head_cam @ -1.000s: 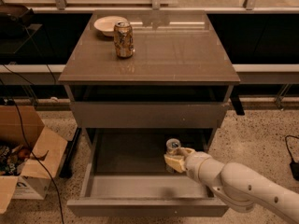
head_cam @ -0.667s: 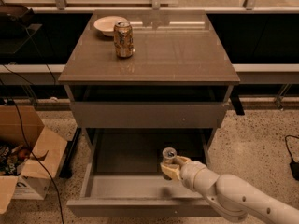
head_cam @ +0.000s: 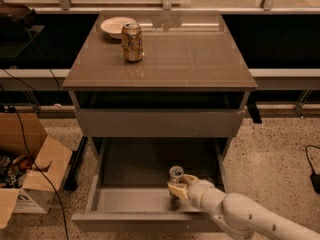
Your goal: Place redbull can into middle drawer
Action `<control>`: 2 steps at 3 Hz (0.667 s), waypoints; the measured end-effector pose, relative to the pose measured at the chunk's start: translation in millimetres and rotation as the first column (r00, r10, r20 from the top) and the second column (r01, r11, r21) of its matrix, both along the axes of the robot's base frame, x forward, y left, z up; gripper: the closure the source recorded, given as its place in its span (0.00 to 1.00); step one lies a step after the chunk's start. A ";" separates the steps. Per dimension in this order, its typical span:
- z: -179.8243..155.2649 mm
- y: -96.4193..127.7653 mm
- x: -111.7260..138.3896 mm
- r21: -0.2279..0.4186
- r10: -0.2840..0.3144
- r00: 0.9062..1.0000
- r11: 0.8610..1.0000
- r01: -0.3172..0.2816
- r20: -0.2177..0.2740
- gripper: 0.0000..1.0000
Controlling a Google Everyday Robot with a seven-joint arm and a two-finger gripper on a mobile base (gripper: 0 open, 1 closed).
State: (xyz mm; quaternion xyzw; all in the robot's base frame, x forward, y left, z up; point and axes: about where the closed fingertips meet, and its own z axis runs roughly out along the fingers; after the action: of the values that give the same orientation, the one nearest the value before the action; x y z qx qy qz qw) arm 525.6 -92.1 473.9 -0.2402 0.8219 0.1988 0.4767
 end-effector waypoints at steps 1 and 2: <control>-32.0 3.5 13.8 -0.012 0.016 0.999 1.000 -0.016 -0.030 0.50; -49.4 4.7 23.5 -0.021 0.025 0.998 0.999 -0.026 -0.050 0.27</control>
Offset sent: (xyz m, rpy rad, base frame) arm 0.0352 0.0029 -0.0709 -0.0353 0.0745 0.0332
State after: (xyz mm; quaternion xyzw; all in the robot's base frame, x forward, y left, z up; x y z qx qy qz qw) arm 549.2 -87.4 424.6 -0.2507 0.8325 0.2019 0.4509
